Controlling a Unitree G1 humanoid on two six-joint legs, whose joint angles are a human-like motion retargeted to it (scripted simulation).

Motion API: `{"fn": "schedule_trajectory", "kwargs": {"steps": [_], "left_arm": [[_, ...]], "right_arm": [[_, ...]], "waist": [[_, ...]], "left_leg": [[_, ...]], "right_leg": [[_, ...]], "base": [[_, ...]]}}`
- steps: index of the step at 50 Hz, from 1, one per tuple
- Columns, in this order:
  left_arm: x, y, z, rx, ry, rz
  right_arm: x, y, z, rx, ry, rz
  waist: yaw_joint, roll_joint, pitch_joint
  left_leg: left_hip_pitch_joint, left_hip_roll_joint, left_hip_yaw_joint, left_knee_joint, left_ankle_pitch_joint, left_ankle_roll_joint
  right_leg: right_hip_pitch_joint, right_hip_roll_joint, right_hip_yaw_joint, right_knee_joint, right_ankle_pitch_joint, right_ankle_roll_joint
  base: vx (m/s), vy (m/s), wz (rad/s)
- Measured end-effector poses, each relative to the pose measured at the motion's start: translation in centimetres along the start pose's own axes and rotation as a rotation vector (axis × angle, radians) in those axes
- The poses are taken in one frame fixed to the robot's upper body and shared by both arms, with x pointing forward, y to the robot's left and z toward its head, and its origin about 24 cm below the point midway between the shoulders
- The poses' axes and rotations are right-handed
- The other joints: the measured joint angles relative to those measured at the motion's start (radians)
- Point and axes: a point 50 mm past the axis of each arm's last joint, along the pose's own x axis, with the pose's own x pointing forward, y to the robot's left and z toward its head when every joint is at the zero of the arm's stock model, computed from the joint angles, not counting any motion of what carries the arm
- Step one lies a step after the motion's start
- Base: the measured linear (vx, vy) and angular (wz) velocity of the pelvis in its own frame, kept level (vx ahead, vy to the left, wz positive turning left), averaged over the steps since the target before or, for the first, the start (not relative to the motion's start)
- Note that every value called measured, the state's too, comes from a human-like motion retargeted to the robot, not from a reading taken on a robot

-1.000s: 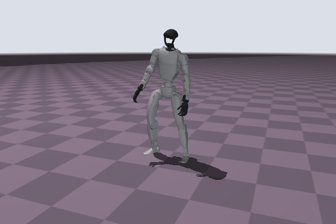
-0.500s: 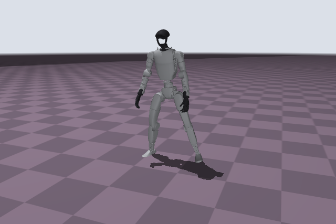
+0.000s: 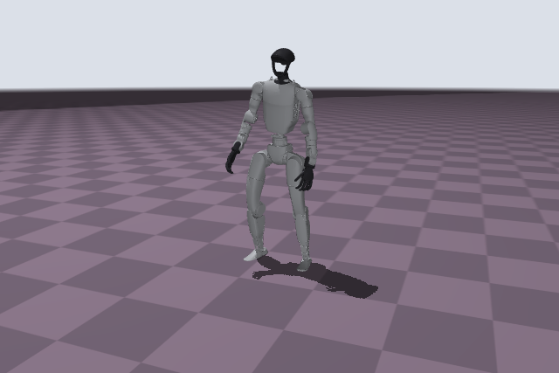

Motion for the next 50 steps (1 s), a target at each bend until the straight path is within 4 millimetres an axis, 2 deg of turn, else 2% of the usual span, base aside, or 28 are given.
{"fn": "schedule_trajectory", "kwargs": {"steps": [2,4,6,9,13,16,18,22,25,28,30,31,32,33,35,38,40,43,45,50], "left_arm": [[0.1,1.0,0.7,-0.006,-0.015,0.048],[0.3,2.1,2.1,-0.085,-0.061,0.12],[0.4,2.7,2.8,-0.136,-0.098,0.175],[0.3,4.0,4.4,-0.302,-0.179,0.265],[0.1,4.5,4.4,-0.36,-0.215,0.304],[0.0,4.7,4.4,-0.377,-0.231,0.322],[0.0,4.1,4.2,-0.33,-0.222,0.305],[0.5,2.1,4.5,-0.285,-0.206,0.246],[0.8,-0.4,4.4,-0.154,-0.163,0.143],[1.0,-1.7,4.6,-0.024,-0.138,0.084],[1.1,-2.2,4.8,-0.015,-0.135,0.046],[1.1,-2.1,5.0,0.019,-0.141,0.058],[1.1,-2.0,5.1,0.038,-0.144,0.061],[1.1,-2.2,5.0,0.022,-0.141,0.044],[1.1,-2.3,5.0,0.0,-0.15,0.031],[1.1,-2.5,4.5,-0.068,-0.125,-0.035],[1.0,-2.5,4.0,-0.082,-0.103,-0.072],[0.8,-2.2,3.0,-0.101,-0.079,-0.08],[0.6,-1.7,2.3,-0.114,-0.062,-0.069],[0.5,-0.1,1.7,-0.072,-0.029,-0.012]], "right_arm": [[-0.2,-0.7,-0.5,-0.013,0.019,-0.022],[-0.3,-1.8,-1.0,-0.036,0.044,-0.06],[-0.7,-2.5,-1.8,-0.026,0.071,-0.092],[-0.8,-3.8,-2.2,-0.041,0.102,-0.134],[-1.1,-4.0,-2.7,-0.027,0.109,-0.145],[-1.0,-4.1,-2.5,-0.067,0.109,-0.137],[-1.0,-4.1,-2.4,-0.065,0.099,-0.139],[-0.5,-4.9,-1.5,-0.102,0.101,-0.139],[-0.3,-5.7,-0.9,-0.047,0.103,-0.151],[-0.3,-6.3,-0.9,0.027,0.117,-0.19],[-0.6,-6.5,-1.6,0.059,0.148,-0.233],[-0.5,-6.4,-1.4,0.086,0.139,-0.23],[-0.5,-6.2,-1.5,0.104,0.137,-0.227],[-0.7,-6.0,-1.9,0.102,0.151,-0.223],[-0.7,-5.4,-2.1,0.082,0.156,-0.185],[-0.8,-4.1,-2.8,-0.005,0.196,-0.096],[-0.7,-3.3,-2.9,-0.044,0.201,-0.041],[-0.4,-2.4,-2.2,-0.065,0.164,0.006],[0.0,-1.9,-1.2,-0.055,0.126,0.018],[0.5,-1.6,0.6,0.024,0.034,-0.02]], "waist": [[-0.004,0.013,-0.003],[-0.006,0.036,0.005],[-0.013,0.045,0.009],[-0.017,0.056,0.022],[-0.02,0.035,0.013],[0.005,0.019,0.004],[0.021,0.012,-0.001],[0.049,0.044,0.02],[0.042,0.053,0.035],[0.055,0.033,0.047],[0.068,0.02,0.06],[0.092,0.009,0.055],[0.111,0.001,0.053],[0.118,-0.004,0.056],[0.145,-0.02,0.045],[0.158,-0.018,0.035],[0.155,-0.006,0.029],[0.125,0.0,0.022],[0.095,0.002,0.024],[0.046,0.025,0.026]], "left_leg": [[0.001,0.018,-0.012,-0.012,0.011,0.002],[0.018,0.036,-0.033,-0.049,0.035,0.01],[0.013,0.048,-0.044,-0.014,0.015,0.001],[0.033,0.06,-0.061,-0.046,0.035,0.007],[0.015,0.066,-0.049,0.015,0.0,-0.02],[0.031,0.07,-0.028,-0.025,0.029,-0.021],[0.02,0.077,-0.014,0.003,0.023,-0.027],[0.05,0.117,-0.001,-0.071,0.122,0.041],[0.037,0.125,0.074,-0.034,0.13,0.079],[0.024,0.096,0.184,0.018,0.074,0.102],[-0.044,0.101,0.235,0.224,-0.042,0.037],[-0.024,0.058,0.239,0.152,-0.022,0.087],[-0.016,0.025,0.241,0.122,-0.02,0.111],[-0.031,0.01,0.24,0.174,-0.056,0.084],[-0.018,-0.068,0.215,0.102,-0.054,0.139],[-0.008,-0.132,0.136,0.041,-0.058,0.119],[0.003,-0.141,0.06,-0.007,-0.027,0.104],[0.021,-0.099,0.009,-0.054,0.016,0.092],[0.033,-0.057,0.009,-0.07,0.026,0.063],[0.046,0.018,0.016,-0.103,0.06,0.002]], "right_leg": [[-0.013,-0.034,0.02,0.021,0.0,-0.005],[0.013,-0.057,0.061,-0.032,0.023,-0.003],[0.021,-0.1,0.099,-0.027,0.029,0.013],[0.075,-0.15,0.153,-0.142,0.07,0.039],[0.091,-0.233,0.133,-0.199,0.073,0.083],[0.109,-0.26,0.099,-0.288,0.153,0.112],[0.103,-0.269,0.088,-0.293,0.182,0.131],[0.132,-0.214,0.109,-0.384,0.231,0.146],[0.13,-0.192,0.099,-0.363,0.217,0.134],[0.131,-0.187,0.082,-0.354,0.211,0.127],[0.11,-0.193,0.051,-0.268,0.158,0.121],[0.115,-0.186,0.068,-0.318,0.189,0.124],[0.119,-0.18,0.075,-0.343,0.205,0.126],[0.119,-0.18,0.064,-0.321,0.189,0.124],[0.122,-0.172,0.074,-0.359,0.214,0.13],[0.133,-0.13,0.059,-0.364,0.209,0.119],[0.144,-0.085,0.048,-0.363,0.201,0.104],[0.147,-0.024,0.033,-0.346,0.178,0.081],[0.138,0.006,0.012,-0.315,0.153,0.061],[0.06,-0.001,-0.046,-0.159,0.082,0.001]], "base": [[0.01,-0.18,0.19],[0.02,-0.2,0.33],[0.04,-0.22,0.37],[0.02,-0.3,0.21],[0.03,-0.37,-0.03],[-0.01,-0.46,-0.36],[-0.02,-0.47,-0.37],[-0.05,-0.47,-0.23],[-0.03,-0.43,0.2],[-0.02,-0.37,0.3],[0.01,-0.27,0.26],[-0.01,-0.24,-0.06],[-0.01,-0.22,-0.15],[0.01,-0.18,-0.03],[0.01,-0.16,-0.06],[0.03,-0.13,0.05],[0.03,-0.13,0.08],[0.01,-0.13,0.07],[-0.01,-0.14,0.03],[-0.02,-0.11,0.07]]}}
